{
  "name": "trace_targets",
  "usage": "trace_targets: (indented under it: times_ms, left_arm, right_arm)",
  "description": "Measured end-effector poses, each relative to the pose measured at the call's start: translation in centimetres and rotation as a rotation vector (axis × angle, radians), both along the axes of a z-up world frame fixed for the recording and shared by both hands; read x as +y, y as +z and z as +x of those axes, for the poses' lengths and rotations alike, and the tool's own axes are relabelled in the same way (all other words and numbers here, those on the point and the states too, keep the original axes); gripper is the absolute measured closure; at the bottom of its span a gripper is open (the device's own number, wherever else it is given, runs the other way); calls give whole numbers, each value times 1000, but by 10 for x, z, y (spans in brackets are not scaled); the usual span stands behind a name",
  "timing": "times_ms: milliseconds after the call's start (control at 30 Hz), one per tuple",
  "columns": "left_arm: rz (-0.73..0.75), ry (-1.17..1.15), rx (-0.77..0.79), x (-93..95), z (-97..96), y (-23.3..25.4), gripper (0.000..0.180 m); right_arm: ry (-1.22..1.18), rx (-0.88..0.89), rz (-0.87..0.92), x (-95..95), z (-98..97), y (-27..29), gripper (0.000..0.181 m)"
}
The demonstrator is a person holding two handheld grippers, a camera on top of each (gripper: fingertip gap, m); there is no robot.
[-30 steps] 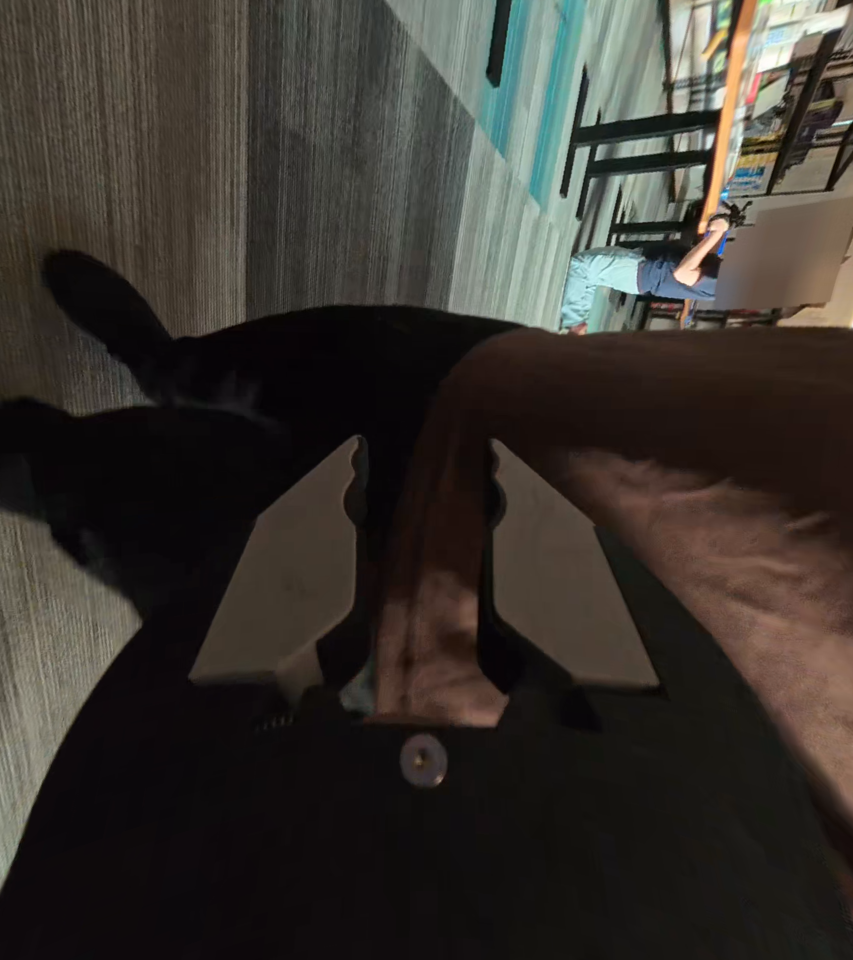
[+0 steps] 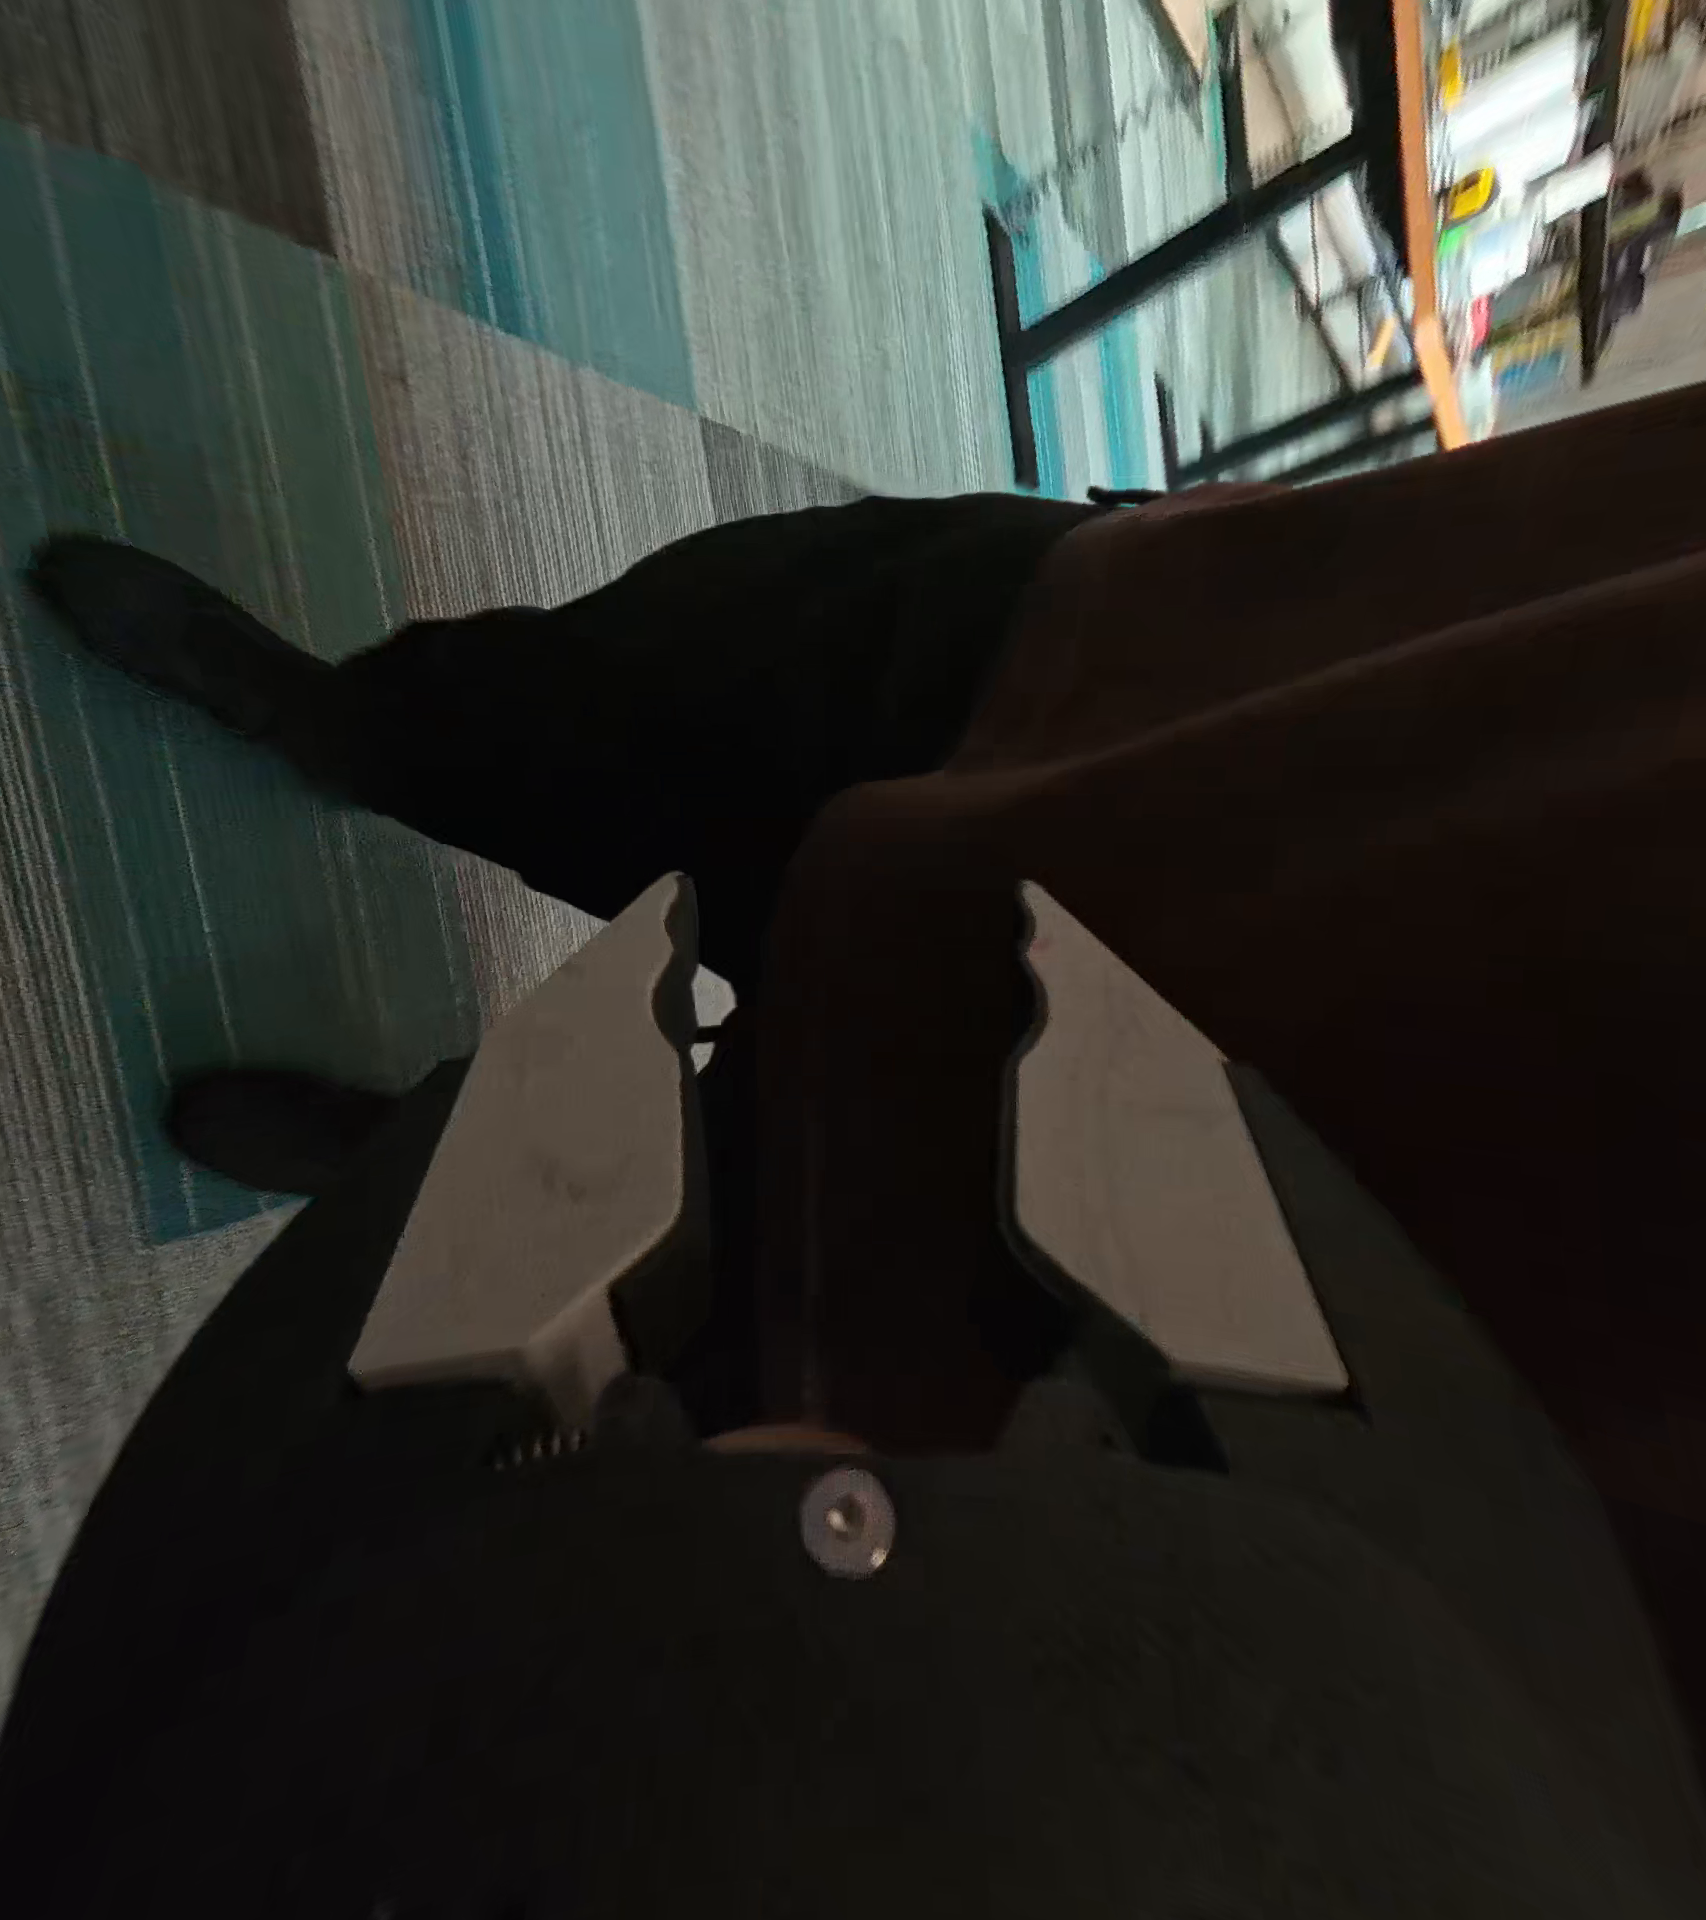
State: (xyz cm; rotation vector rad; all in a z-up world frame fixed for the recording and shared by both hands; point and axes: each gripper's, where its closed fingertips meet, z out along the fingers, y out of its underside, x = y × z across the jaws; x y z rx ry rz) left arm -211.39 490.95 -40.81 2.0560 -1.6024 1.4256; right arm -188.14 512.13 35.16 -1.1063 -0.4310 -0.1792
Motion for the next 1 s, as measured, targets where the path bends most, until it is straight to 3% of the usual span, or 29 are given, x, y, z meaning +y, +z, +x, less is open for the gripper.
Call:
trace_targets:
  times_ms: [267, 333, 467, 700, 767, 867, 1000]
  left_arm:
    - [39, 376, 105, 69, 14, -15, 126]
    - [6, 513, 172, 79, 18, -20, 126]
    - [-79, 797, 155, 86, 42, -7, 132]
    - [-85, 987, 236, 69, 61, -11, 136]
    - [-53, 1022, 259, 67, 59, -10, 136]
    - [-54, 1105, 232, 64, 59, -4, 137]
    - [-35, 1144, 224, 51, 47, 0, 142]
  right_arm:
    - [165, 24, -268, 299, 23, -68, 98]
    - [267, 41, -322, 353, 11, -84, 98]
    - [474, 73, -429, 435, -22, -114, 98]
    - [793, -55, -512, 481, -88, -160, 98]
    - [862, -45, -633, 490, -100, -183, 98]
    - [839, -65, -905, 503, -105, -234, 96]
    - [720, -154, -1027, 505, -98, -268, 96]
